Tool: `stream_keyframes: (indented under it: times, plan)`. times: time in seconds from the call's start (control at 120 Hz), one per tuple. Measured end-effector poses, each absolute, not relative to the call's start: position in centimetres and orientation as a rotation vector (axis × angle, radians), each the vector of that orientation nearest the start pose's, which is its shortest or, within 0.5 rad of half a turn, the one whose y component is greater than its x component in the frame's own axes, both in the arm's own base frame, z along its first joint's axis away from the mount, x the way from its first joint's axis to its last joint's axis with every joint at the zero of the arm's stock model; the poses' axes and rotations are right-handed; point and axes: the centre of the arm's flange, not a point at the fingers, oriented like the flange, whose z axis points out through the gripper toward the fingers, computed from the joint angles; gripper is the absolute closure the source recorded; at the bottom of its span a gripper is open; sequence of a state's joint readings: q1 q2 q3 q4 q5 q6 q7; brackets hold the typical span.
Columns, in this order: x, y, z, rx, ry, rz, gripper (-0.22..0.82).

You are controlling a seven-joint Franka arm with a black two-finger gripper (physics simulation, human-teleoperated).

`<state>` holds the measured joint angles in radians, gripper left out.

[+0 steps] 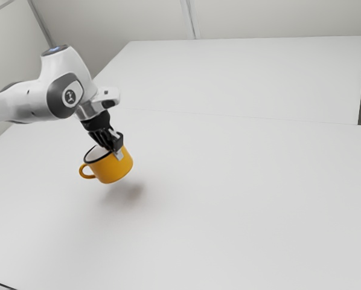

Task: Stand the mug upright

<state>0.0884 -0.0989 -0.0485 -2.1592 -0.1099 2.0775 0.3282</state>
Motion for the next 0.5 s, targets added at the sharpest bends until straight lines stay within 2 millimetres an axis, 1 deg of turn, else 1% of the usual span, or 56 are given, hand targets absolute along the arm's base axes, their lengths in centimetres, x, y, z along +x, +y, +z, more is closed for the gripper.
stream_keyframes:
  times: [0.108, 0.15, 0.233, 0.417, 0.5]
  plan:
    - [51.6, -0.1, 43.4, -3.163, 0.372, -0.078, 0.79]
    - [51.4, -0.7, 42.8, -3.149, 0.371, -0.080, 0.79]
    - [51.1, -1.5, 42.2, -3.133, 0.350, -0.095, 0.79]
    - [50.3, -2.4, 40.2, -3.123, 0.278, -0.087, 0.79]
    - [50.1, -2.7, 39.7, -3.121, 0.248, -0.089, 0.79]
